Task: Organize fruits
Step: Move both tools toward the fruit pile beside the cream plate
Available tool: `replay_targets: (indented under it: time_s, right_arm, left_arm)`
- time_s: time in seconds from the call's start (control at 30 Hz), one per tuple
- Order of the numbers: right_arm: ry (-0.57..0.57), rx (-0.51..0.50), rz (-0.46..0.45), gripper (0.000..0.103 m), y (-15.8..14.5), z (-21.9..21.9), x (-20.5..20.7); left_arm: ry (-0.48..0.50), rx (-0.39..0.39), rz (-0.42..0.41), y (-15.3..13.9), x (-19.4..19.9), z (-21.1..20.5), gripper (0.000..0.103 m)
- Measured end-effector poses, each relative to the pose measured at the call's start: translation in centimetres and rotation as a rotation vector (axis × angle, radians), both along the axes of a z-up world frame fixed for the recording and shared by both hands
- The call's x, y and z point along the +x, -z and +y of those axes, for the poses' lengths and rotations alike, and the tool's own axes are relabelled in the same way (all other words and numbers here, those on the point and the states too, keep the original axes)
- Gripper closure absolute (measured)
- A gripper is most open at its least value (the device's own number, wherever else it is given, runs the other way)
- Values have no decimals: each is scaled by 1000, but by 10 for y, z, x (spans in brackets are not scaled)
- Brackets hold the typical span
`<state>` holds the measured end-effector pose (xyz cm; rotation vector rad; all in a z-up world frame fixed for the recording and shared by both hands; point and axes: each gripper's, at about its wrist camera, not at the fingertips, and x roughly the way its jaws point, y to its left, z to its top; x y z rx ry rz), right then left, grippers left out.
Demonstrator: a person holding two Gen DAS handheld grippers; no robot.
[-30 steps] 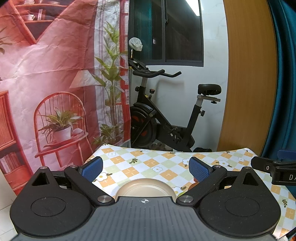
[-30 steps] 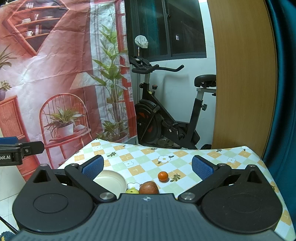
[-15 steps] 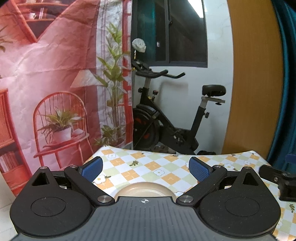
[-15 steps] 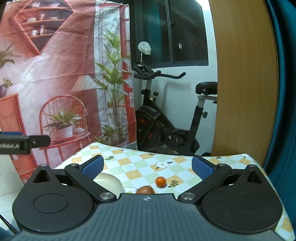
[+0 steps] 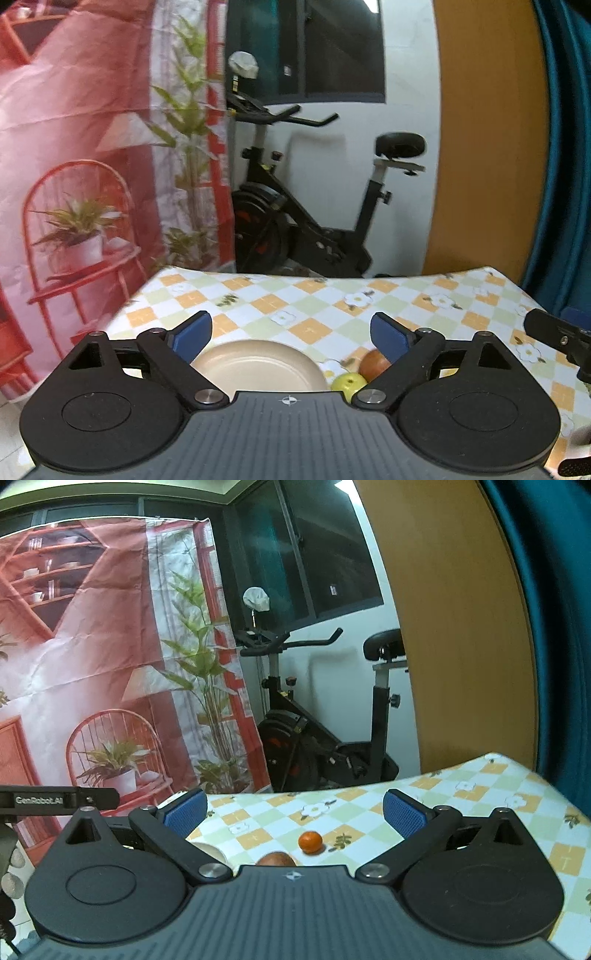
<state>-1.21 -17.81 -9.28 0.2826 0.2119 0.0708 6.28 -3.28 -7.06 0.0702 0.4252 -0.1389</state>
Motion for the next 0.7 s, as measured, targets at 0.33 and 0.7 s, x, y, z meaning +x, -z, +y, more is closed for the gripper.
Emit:
replay_targets:
  time_s: [0.33, 0.7]
  right_arm:
    - [-75, 53, 113, 0, 47, -14, 5]
    - [-131, -277, 166, 0, 80, 21, 1]
  left_arm:
    - [68, -50, -4, 34, 5, -7, 16]
    - [77, -49, 130, 61, 10, -15, 16]
